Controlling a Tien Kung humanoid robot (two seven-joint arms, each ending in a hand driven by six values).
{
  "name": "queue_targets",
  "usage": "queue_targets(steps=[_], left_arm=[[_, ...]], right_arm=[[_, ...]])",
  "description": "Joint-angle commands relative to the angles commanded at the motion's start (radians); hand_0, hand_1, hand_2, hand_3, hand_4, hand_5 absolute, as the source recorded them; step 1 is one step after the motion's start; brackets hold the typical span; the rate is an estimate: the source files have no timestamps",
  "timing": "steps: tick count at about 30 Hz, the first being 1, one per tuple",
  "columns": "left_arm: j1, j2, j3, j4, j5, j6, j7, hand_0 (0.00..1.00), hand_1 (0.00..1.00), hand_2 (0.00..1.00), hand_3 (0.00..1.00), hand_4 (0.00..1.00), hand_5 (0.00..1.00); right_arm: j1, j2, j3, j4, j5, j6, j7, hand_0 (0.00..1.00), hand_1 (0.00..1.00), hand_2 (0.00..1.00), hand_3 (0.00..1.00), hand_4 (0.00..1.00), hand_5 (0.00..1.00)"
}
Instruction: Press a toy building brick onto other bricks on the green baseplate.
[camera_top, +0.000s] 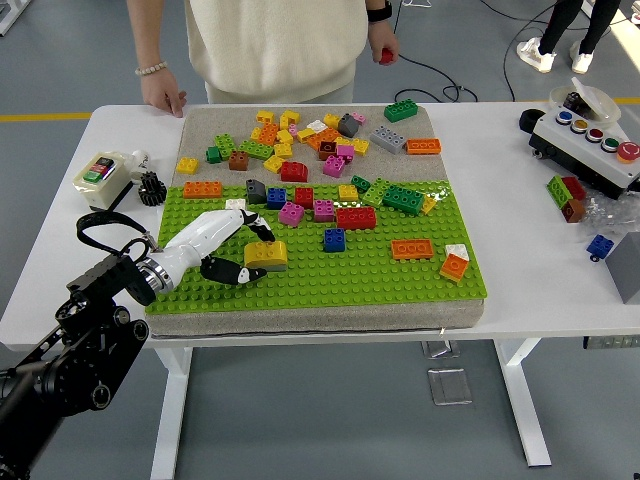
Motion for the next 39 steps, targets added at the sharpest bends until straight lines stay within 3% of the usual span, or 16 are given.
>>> queue_targets(steps=[39], left_arm=[[-0.017, -0.006, -0.008, 0.013, 0.0, 0.008, 0.003, 0.792, 0.705, 0.605, 0.59, 0.913, 0.133]], right_arm=[[0.003, 0.001, 0.006, 0.0, 0.001, 0.003, 0.001, 0.737, 0.657, 0.709, 0.594, 0.917, 0.511]])
